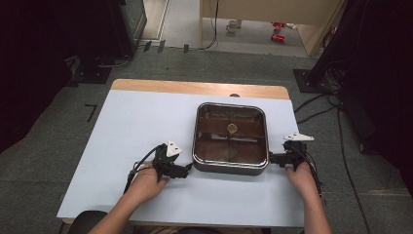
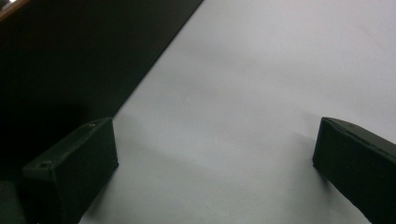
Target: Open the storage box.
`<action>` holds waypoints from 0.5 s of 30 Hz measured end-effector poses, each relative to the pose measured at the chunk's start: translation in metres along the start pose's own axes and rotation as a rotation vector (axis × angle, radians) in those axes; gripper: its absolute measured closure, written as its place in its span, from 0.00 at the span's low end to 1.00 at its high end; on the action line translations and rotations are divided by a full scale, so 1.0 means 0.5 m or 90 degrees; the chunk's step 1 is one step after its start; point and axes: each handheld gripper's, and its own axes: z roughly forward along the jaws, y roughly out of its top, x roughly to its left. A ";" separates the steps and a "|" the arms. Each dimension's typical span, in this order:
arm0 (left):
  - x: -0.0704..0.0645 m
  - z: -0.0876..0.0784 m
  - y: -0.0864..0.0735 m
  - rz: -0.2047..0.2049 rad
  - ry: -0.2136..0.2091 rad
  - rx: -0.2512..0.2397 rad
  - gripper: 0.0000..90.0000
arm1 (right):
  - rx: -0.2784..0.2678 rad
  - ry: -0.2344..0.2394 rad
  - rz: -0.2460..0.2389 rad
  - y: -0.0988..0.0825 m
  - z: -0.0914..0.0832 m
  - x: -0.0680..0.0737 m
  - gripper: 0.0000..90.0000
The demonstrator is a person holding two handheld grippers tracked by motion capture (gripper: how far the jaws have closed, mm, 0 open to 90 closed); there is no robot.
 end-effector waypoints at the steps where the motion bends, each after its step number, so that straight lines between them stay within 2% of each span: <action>1: 0.000 0.000 0.000 0.000 0.000 0.000 0.11 | 0.000 0.000 0.000 0.000 0.000 0.000 0.00; 15: 0.000 0.001 0.002 0.001 0.001 0.003 0.11 | 0.000 0.000 0.000 0.000 0.000 0.000 0.00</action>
